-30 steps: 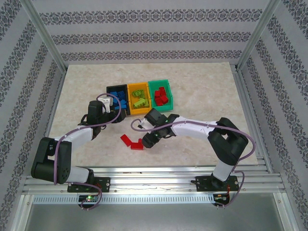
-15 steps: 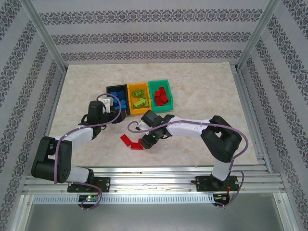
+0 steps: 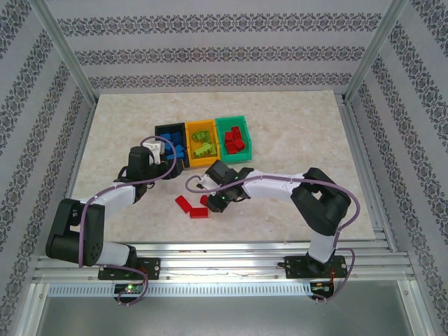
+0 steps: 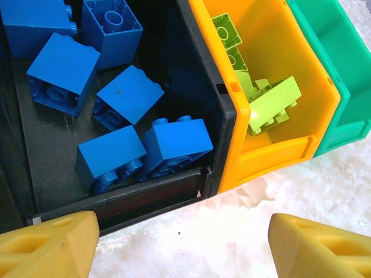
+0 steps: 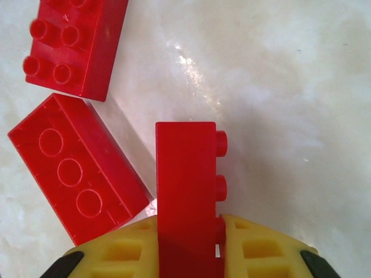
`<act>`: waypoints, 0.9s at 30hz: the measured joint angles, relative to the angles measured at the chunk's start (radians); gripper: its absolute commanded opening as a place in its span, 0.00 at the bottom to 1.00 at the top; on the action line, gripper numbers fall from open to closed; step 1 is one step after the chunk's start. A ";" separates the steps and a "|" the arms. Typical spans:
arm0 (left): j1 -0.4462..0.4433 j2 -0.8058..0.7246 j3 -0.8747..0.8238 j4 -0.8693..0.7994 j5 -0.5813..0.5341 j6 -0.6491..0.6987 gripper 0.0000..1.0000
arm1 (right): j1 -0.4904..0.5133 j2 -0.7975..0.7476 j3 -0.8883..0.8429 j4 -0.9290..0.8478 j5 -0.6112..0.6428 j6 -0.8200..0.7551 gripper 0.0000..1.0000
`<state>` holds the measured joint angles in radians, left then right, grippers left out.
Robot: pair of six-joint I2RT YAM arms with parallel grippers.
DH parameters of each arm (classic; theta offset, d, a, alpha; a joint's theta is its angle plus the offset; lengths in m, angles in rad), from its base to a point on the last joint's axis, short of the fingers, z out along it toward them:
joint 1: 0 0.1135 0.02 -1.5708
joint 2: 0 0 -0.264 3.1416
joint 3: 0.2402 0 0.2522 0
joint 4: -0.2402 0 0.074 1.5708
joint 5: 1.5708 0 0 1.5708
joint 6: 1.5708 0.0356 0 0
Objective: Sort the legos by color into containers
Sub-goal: Pick up the lego from the bottom-center of the table, then place the lego in the container.
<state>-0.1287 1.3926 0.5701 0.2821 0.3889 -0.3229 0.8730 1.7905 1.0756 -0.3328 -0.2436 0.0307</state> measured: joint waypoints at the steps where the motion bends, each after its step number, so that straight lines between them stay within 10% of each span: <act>1: 0.000 0.000 0.000 0.000 0.000 0.000 0.77 | -0.010 -0.017 -0.006 0.008 -0.006 0.005 0.17; 15: 0.000 0.000 -0.002 0.007 0.004 -0.007 0.77 | -0.251 -0.161 -0.018 0.231 -0.061 0.209 0.17; 27: 0.000 0.001 -0.003 0.018 0.003 -0.008 0.77 | -0.433 0.044 0.161 0.245 -0.092 0.389 0.17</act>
<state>-0.1287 1.3933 0.5674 0.3004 0.3923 -0.3305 0.4397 1.8347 1.2362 -0.0875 -0.3351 0.4202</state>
